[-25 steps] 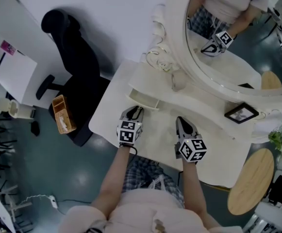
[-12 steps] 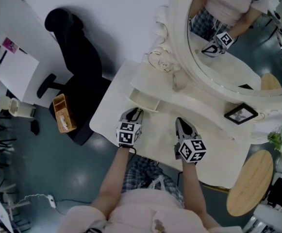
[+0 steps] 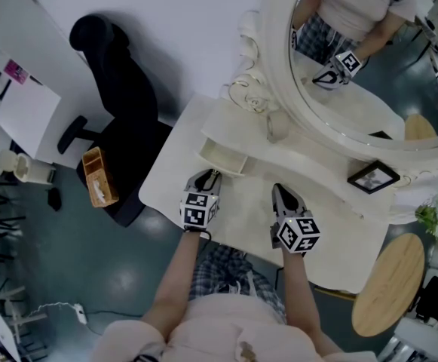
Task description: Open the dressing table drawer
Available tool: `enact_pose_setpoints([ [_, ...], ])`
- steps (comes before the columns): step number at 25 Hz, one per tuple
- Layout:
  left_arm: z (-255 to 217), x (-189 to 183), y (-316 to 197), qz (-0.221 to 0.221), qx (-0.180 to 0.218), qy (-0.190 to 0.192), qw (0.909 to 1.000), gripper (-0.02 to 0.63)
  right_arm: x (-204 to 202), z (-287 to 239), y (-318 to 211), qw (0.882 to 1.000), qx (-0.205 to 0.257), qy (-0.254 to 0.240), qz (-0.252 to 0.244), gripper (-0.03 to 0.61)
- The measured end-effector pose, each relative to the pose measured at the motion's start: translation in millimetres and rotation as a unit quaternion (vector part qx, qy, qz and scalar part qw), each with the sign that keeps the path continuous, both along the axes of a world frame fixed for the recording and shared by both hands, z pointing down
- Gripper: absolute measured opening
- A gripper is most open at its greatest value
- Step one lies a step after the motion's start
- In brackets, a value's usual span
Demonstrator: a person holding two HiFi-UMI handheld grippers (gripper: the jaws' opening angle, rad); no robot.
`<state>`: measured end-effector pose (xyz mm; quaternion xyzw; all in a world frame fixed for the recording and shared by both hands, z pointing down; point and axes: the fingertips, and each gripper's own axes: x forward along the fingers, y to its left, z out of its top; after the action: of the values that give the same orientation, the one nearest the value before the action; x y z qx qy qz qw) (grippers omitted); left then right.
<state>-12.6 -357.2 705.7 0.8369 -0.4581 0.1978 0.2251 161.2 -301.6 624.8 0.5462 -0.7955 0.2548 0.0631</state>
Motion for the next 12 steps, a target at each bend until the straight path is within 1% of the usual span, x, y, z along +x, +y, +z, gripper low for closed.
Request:
enact_pose_setpoints([
  [2, -3.9, 1.8, 1.1, 0.003, 0.001, 0.021, 0.9998, 0.114, 0.5, -0.7, 0.0, 1.000, 0.001, 0.000, 0.000, 0.015],
  [3, -5.7, 2.9, 2.3, 0.006, 0.000, 0.031, 0.9995, 0.135, 1.0, -1.1, 0.2, 1.000, 0.001, -0.001, 0.001, 0.015],
  [6, -10.2, 2.6, 7.2, 0.010, 0.001, 0.050, 0.9987, 0.248, 2.5, -1.9, 0.8, 1.000, 0.002, -0.002, 0.002, 0.015],
  [8, -17.6, -0.5, 9.5, 0.006, 0.014, 0.062, 0.9980, 0.290, 3.5, -2.8, 0.7, 1.000, 0.003, -0.003, 0.003, 0.015],
  [10, -24.7, -3.9, 11.7, 0.002, 0.029, 0.064, 0.9975, 0.311, 4.5, -3.6, 1.4, 1.000, 0.004, -0.005, 0.005, 0.015],
  [12, -29.4, -5.6, 13.5, 0.003, 0.038, 0.061, 0.9974, 0.318, 5.2, -4.6, 2.7, 1.000, 0.004, -0.006, 0.006, 0.015],
])
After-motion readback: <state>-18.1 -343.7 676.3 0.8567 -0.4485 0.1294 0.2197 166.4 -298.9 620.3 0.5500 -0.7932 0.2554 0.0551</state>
